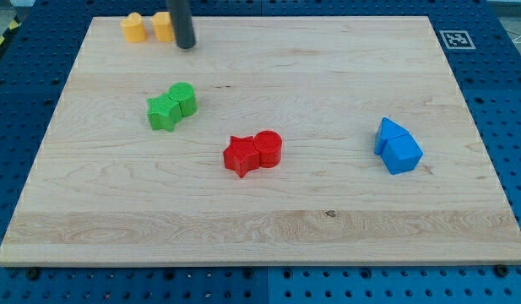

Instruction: Slide the yellow hexagon and the yellow heart to the top left

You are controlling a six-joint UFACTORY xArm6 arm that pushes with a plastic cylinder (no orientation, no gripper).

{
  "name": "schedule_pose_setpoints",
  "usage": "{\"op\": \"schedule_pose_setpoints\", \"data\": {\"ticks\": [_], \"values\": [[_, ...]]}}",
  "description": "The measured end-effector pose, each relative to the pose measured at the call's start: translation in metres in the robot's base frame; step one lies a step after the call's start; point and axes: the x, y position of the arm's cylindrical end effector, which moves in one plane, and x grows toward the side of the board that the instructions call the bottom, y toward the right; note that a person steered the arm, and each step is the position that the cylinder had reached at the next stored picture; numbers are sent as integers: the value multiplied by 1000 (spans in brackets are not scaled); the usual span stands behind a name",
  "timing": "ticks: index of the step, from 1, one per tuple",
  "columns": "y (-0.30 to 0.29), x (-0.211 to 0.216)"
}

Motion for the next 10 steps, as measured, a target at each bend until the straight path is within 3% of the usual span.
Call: {"op": "schedule_pose_setpoints", "data": {"ticks": [2, 10], "values": [[12, -50], [-53, -42]]}}
